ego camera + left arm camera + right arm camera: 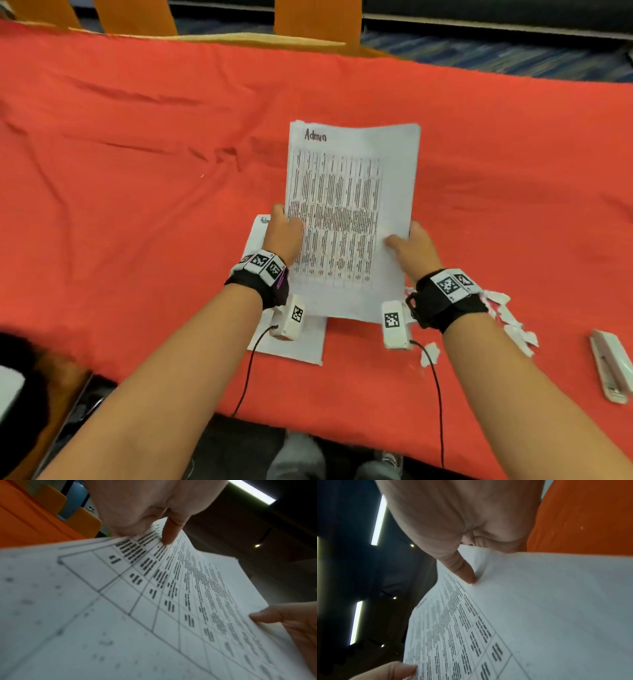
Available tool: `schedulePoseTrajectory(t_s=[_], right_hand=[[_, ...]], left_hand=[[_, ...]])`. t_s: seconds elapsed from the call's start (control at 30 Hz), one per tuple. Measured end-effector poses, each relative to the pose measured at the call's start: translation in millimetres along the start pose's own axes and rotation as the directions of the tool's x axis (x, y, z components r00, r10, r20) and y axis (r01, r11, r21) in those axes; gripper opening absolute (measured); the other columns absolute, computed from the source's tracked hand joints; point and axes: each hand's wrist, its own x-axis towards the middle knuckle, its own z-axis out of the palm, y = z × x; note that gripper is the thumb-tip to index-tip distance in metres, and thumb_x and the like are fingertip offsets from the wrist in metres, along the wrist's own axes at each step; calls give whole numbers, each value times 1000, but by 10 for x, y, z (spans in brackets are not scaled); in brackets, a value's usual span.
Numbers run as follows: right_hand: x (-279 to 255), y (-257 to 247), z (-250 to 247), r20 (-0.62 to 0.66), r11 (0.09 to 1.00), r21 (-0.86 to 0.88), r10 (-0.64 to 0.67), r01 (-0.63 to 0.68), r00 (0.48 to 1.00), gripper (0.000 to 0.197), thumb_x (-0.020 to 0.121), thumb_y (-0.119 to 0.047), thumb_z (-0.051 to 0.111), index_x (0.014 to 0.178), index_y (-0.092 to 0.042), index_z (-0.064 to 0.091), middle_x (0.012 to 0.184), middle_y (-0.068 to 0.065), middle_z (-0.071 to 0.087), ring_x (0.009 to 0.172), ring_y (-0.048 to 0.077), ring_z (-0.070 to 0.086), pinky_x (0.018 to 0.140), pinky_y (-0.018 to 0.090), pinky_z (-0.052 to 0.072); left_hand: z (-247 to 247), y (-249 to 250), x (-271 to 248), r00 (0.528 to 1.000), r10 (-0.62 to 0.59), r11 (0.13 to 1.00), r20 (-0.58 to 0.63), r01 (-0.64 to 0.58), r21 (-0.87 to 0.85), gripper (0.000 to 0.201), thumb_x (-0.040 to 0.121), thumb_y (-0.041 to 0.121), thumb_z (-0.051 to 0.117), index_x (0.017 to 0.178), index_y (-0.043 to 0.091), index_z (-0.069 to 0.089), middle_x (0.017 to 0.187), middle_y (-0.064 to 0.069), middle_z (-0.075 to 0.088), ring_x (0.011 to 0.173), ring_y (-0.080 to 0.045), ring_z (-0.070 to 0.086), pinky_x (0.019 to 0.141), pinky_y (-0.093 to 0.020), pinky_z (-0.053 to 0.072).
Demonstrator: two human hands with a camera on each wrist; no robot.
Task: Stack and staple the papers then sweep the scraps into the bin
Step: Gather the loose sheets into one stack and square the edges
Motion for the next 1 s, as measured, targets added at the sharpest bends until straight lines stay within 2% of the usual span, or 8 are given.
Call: schedulePoseTrajectory(t_s=[0.13,0.4,0.5,0.63,0.73,0.8,0.87,1.0], right_hand=[[37,296,694,67,984,-76,165,-160,984,29,82,-14,51,111,-10,51,114,10,64,100,29,62,91,47,51],[-71,745,1500,77,919,-287,302,-269,950,38,90,-5,48,127,-3,40,121,14,56,107,30,55,95,38,46],[-81,818,1585,13,790,-569,286,-228,958,49,87,-14,54,133,-4,39,132,17,41,124,35,38,102,38,36],[-93,794,1628,-46,779,-563,305,-277,951,60,86,-14,58,139,-3,32,136,19,32,128,36,32,105,36,32],[21,826,1626,-67,847,-404,350,-346,934,53,81,-13,61,130,-2,44,128,17,49,117,35,49,101,41,43],[111,842,1590,-28,882,-240,412,-406,911,42,79,-10,61,119,1,54,119,20,62,103,34,62,91,44,52],[115,747,1549,51,887,-183,440,-425,896,32,84,-4,58,114,6,60,113,21,66,100,35,65,87,40,54],[125,607,1486,98,888,-176,446,-426,890,33,88,1,51,120,8,49,115,22,60,104,35,61,90,40,49]], left_hand=[[-442,-480,226,996,-90,989,-17,92,113,28,93,9,34,120,11,39,74,0,41,54,-14,34,48,-25,30],[-703,-1318,450,965,-260,928,20,244,280,37,95,8,37,132,2,34,106,-13,50,73,-19,50,59,-29,45],[-723,-1466,486,975,-223,875,-6,203,440,36,93,12,45,127,1,39,124,-15,44,102,-31,53,86,-40,50],[-707,-1528,531,974,-220,826,-50,214,521,47,89,15,53,133,4,39,138,-13,31,127,-31,37,109,-43,37],[-715,-1477,618,959,-280,838,-35,262,479,49,90,19,53,134,2,38,129,-16,45,119,-33,47,100,-44,44],[-727,-1432,671,941,-339,865,-8,315,390,48,91,17,49,133,-2,36,92,-8,54,85,-24,57,69,-33,50],[-730,-1399,711,922,-386,875,22,358,325,48,91,12,44,135,-7,34,76,-4,48,65,-18,50,56,-25,40],[-664,-1294,671,922,-376,902,89,342,265,45,91,5,39,136,0,37,118,-18,58,99,-34,61,75,-39,51]])
